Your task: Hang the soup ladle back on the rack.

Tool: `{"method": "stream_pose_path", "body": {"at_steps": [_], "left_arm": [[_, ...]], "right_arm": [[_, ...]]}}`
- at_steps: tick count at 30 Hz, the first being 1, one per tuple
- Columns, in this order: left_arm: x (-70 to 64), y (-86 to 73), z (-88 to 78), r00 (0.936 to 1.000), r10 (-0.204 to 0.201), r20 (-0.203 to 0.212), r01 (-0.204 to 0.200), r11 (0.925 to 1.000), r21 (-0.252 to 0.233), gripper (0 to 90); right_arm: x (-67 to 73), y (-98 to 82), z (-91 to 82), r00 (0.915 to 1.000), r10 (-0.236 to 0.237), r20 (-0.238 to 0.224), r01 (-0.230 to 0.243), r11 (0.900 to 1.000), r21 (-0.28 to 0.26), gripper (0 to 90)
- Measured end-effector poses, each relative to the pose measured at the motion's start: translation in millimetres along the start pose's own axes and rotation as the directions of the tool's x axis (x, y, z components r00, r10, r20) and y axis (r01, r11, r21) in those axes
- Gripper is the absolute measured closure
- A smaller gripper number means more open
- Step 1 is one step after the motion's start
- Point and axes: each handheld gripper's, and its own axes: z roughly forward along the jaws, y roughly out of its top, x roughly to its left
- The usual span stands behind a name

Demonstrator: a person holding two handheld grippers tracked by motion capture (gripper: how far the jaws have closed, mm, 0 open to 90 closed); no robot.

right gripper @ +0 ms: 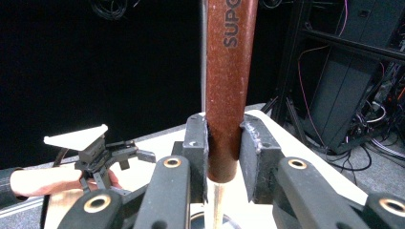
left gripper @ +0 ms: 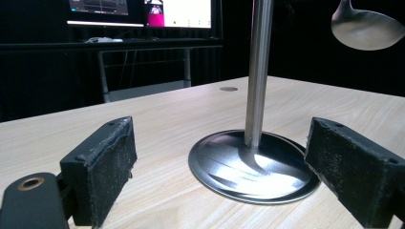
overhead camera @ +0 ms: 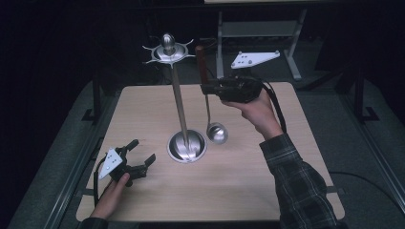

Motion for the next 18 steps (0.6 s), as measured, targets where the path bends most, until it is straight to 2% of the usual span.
{"method": "stream_pose_path", "body": {"at_steps": [18], "left_arm": [[-0.2, 0.1, -0.2, 1.0, 0.002, 0.002, -0.002, 1.0, 0.006, 9.7]], "right_arm": [[-1.7, -1.2, 20.7, 0.9998, -0.002, -0.021, 0.003, 1.0, 0.022, 73.4]]}}
